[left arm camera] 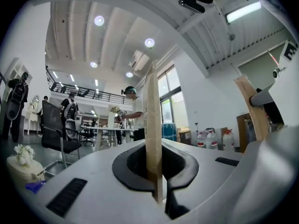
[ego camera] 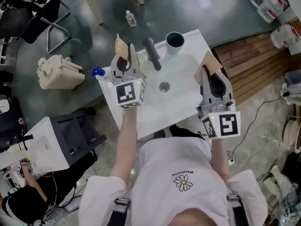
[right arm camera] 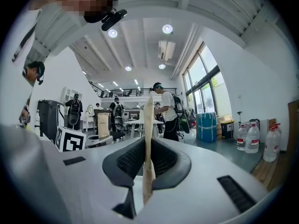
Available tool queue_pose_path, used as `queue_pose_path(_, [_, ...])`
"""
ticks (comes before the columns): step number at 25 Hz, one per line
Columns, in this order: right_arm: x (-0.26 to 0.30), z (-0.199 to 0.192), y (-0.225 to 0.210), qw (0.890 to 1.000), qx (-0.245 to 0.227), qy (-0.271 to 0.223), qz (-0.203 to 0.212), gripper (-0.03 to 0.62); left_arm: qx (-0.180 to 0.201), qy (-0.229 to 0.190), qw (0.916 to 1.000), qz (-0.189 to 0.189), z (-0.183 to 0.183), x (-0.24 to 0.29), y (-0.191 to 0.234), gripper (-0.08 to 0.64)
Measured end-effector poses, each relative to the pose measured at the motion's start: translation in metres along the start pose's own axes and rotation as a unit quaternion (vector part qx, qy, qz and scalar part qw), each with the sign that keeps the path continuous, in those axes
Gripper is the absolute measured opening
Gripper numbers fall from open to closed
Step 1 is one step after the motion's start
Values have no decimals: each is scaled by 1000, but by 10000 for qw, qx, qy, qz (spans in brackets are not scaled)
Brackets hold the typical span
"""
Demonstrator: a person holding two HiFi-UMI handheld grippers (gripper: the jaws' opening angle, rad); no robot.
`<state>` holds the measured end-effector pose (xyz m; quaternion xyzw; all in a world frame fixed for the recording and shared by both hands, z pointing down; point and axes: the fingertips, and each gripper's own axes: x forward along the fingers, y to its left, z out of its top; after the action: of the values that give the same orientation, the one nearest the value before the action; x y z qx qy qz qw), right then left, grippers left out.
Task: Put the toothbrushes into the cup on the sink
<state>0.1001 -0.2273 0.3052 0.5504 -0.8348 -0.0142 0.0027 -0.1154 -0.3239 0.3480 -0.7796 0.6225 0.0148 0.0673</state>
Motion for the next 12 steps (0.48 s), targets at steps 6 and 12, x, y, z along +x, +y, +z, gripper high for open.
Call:
queue_pose_path(6, [7, -10, -2, 9999, 10, 141, 20, 26, -158, 337, 9993, 43, -43, 4, 1, 15])
queue_pose_path(12, [14, -17, 0, 9997, 4, 240, 83, 26, -291, 545, 9980, 99, -69, 2, 6, 15])
